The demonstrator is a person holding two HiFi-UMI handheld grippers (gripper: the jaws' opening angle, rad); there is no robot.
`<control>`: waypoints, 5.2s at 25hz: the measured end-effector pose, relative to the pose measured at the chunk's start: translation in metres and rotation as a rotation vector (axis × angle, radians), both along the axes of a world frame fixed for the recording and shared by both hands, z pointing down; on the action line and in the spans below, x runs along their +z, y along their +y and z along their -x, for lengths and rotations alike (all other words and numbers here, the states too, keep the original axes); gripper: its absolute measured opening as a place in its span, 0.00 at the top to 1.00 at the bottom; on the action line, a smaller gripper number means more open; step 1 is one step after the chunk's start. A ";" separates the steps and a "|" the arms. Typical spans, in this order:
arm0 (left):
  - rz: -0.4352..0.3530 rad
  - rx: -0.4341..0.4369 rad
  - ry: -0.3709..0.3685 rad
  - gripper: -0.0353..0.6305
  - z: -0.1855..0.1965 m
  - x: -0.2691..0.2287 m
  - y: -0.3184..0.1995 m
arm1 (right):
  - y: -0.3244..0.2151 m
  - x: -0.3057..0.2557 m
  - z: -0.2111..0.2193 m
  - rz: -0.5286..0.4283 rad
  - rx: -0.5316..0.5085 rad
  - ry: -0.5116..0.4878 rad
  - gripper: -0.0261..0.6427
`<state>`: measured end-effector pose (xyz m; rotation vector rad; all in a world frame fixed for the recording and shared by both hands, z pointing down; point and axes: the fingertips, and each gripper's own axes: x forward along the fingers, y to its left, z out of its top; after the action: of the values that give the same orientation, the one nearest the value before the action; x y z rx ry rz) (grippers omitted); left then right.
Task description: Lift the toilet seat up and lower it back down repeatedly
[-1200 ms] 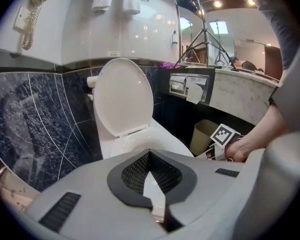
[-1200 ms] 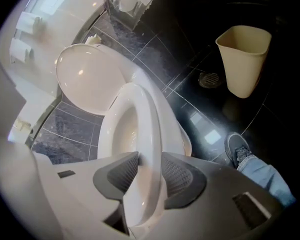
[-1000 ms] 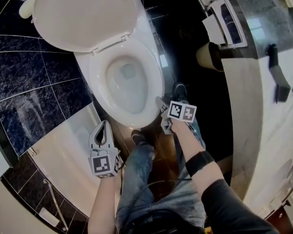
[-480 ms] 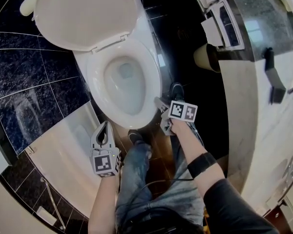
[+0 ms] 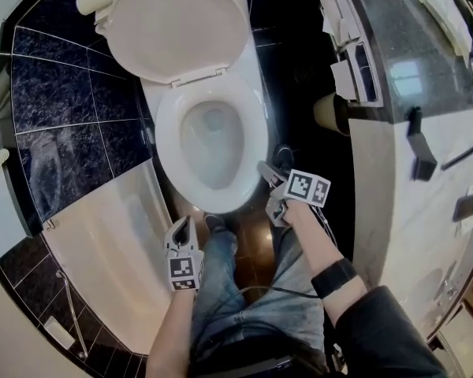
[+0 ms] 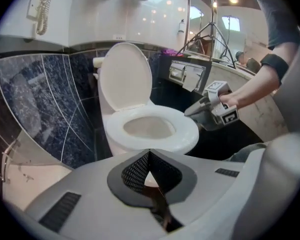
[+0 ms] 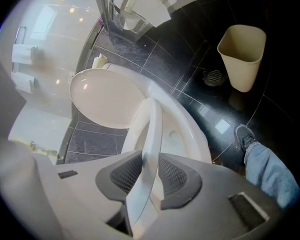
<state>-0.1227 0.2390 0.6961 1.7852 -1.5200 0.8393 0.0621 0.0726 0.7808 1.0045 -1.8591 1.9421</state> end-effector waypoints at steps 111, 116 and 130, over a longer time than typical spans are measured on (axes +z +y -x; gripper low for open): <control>-0.464 -0.033 0.037 0.95 0.034 -0.385 -0.093 | -0.014 -0.434 -0.003 -0.966 -0.478 0.427 0.96; -0.469 -0.030 0.018 0.95 0.038 -0.386 -0.099 | -0.026 -0.437 0.005 -1.020 -0.543 0.496 0.92; -0.469 -0.080 -0.036 0.95 0.049 -0.370 -0.169 | -0.153 -0.452 0.055 -1.209 -0.793 0.661 0.77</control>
<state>-0.1714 0.0696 0.3265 2.0209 -1.9156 0.5022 0.0070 -0.0805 0.3286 0.7479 -2.3383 -0.0778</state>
